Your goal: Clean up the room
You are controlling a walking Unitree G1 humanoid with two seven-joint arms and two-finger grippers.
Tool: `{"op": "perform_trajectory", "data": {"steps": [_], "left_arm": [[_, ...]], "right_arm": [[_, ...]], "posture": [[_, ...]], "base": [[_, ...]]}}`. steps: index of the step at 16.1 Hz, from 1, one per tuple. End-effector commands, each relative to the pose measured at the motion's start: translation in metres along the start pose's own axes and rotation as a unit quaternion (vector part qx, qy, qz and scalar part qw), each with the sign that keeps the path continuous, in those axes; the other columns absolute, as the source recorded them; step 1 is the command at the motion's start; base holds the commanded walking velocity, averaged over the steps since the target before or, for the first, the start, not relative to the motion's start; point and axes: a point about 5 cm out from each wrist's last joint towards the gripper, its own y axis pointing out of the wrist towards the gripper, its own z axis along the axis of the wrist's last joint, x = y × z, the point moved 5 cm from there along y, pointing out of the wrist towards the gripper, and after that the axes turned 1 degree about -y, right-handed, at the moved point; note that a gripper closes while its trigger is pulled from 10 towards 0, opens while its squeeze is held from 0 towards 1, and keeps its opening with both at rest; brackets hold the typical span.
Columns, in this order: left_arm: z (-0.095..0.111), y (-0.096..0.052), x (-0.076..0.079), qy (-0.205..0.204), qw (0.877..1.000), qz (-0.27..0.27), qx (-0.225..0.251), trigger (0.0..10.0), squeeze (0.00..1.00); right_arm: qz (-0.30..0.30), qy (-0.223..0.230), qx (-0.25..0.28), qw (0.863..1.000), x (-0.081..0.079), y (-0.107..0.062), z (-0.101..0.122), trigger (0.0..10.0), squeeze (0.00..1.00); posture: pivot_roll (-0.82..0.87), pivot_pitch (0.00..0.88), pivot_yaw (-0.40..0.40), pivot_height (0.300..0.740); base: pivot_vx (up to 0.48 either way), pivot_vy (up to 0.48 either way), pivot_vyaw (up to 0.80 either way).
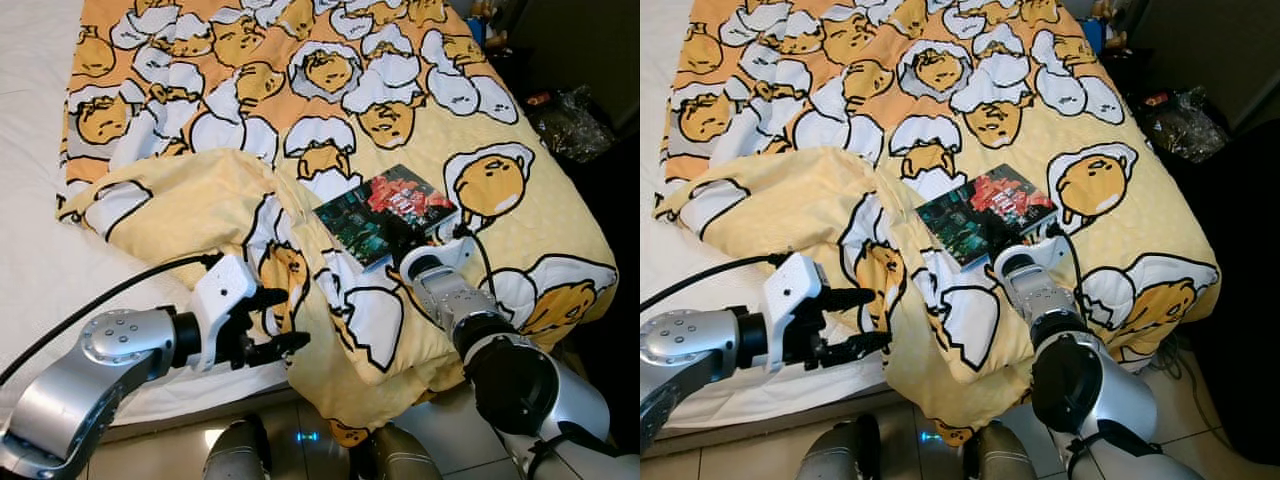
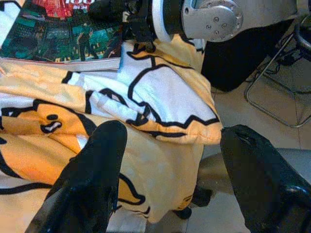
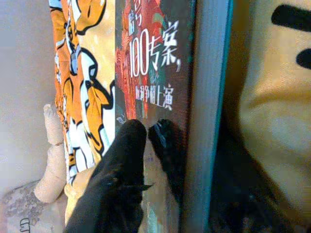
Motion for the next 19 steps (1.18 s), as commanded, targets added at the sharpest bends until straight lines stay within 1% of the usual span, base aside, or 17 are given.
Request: {"op": "perform_trajectory", "data": {"steps": [1, 2, 3, 5, 6, 7, 8, 10, 11, 12, 13, 14, 15, 16, 17, 18, 19], "left_arm": [[-0.001, 0.005, 0.001, -0.002, 1.000, 0.001, 0.005, 10.0, 0.13], [0.000, 0.008, -0.001, -0.004, 1.000, 0.009, 0.015, 10.0, 0.13], [0.000, 0.009, -0.001, -0.005, 1.000, 0.012, 0.018, 10.0, 0.13], [0.006, 0.014, -0.012, -0.001, 0.997, 0.060, 0.043, 10.0, 0.11], [0.007, 0.015, -0.014, 0.002, 0.996, 0.069, 0.048, 10.0, 0.11], [0.008, 0.016, -0.017, 0.003, 0.995, 0.081, 0.056, 10.0, 0.11], [0.012, 0.018, -0.027, -0.007, 0.990, 0.115, 0.085, 10.0, 0.12], [0.014, 0.019, -0.041, -0.017, 0.982, 0.157, 0.101, 10.0, 0.13], [0.022, 0.019, -0.051, -0.045, 0.979, 0.156, 0.124, 10.0, 0.13], [0.026, 0.019, -0.055, -0.062, 0.977, 0.149, 0.139, 10.0, 0.13], [0.037, 0.018, -0.061, -0.098, 0.971, 0.133, 0.174, 10.0, 0.14], [0.049, 0.017, -0.066, -0.126, 0.964, 0.117, 0.205, 10.0, 0.15], [0.059, 0.018, -0.070, -0.147, 0.957, 0.099, 0.231, 10.0, 0.14], [0.064, 0.019, -0.071, -0.159, 0.953, 0.087, 0.243, 10.0, 0.14], [0.071, 0.020, -0.073, -0.172, 0.948, 0.069, 0.257, 10.0, 0.12], [0.075, 0.021, -0.074, -0.180, 0.945, 0.056, 0.266, 10.0, 0.12], [0.083, 0.023, -0.073, -0.205, 0.938, 0.020, 0.279, 10.0, 0.11]], "right_arm": [[0.015, 0.001, -0.001, 1.000, -0.009, 0.002, 0.001, 0.0, 0.00], [0.022, -0.002, 0.001, 1.000, -0.011, 0.002, 0.003, 0.0, 0.00], [0.025, -0.003, 0.002, 1.000, -0.012, 0.002, 0.004, 0.0, 0.00], [0.060, -0.018, 0.005, 0.998, -0.023, 0.002, 0.013, 0.0, 0.00], [0.070, -0.020, 0.005, 0.997, -0.025, 0.002, 0.015, 0.0, 0.00], [0.080, -0.028, 0.002, 0.996, -0.028, 0.001, 0.016, 0.0, 0.00], [0.124, -0.064, -0.009, 0.990, -0.039, -0.002, 0.023, 0.0, 0.00], [0.175, -0.110, -0.030, 0.978, -0.050, -0.007, 0.027, 0.0, 0.00], [0.227, -0.160, -0.062, 0.959, -0.059, -0.015, 0.027, 0.0, 0.00], [0.251, -0.179, -0.079, 0.948, -0.063, -0.020, 0.026, 0.0, 0.00], [0.294, -0.210, -0.112, 0.925, -0.071, -0.028, 0.021, 0.0, 0.00], [0.338, -0.226, -0.144, 0.902, -0.080, -0.038, 0.016, 0.0, 0.00], [0.382, -0.236, -0.176, 0.876, -0.090, -0.049, 0.010, 0.0, 0.00], [0.404, -0.241, -0.194, 0.861, -0.095, -0.056, 0.007, 0.0, 0.00], [0.436, -0.241, -0.217, 0.840, -0.103, -0.066, 0.004, 0.0, 0.00], [0.456, -0.240, -0.233, 0.825, -0.108, -0.073, 0.001, 0.0, 0.00], [0.494, -0.235, -0.264, 0.794, -0.117, -0.088, -0.003, 0.0, 0.00]], "posture": [[0.11, 0.161, -0.045, 0.740], [0.09, 0.127, -0.046, 0.740], [0.09, 0.127, -0.046, 0.740], [0.06, 0.046, -0.045, 0.740], [0.06, 0.046, -0.045, 0.740], [0.05, 0.024, -0.043, 0.740], [0.03, 0.000, -0.037, 0.740], [0.02, 0.000, -0.040, 0.740], [0.01, 0.000, -0.044, 0.740], [0.01, 0.000, -0.045, 0.740], [0.01, 0.000, -0.045, 0.740], [0.01, 0.000, -0.042, 0.740], [0.01, 0.000, -0.033, 0.740], [0.01, 0.000, -0.033, 0.740], [0.01, 0.000, -0.032, 0.740], [0.01, 0.000, -0.032, 0.740], [0.02, 0.000, -0.027, 0.740]], "base": [[0.000, 0.000, 0.00], [0.000, 0.000, 0.00], [0.000, 0.000, 0.00], [0.000, 0.000, 0.00], [0.000, 0.000, 0.00], [0.000, 0.000, 0.00], [0.000, 0.000, 0.00], [0.000, 0.000, 0.00], [0.000, 0.000, 0.00], [0.000, 0.000, 0.00], [0.000, 0.000, 0.00], [0.000, 0.000, 0.00], [0.000, 0.000, 0.00], [0.000, 0.000, 0.00], [0.000, 0.000, 0.00], [0.000, 0.000, 0.00], [0.000, 0.000, 0.00]]}}
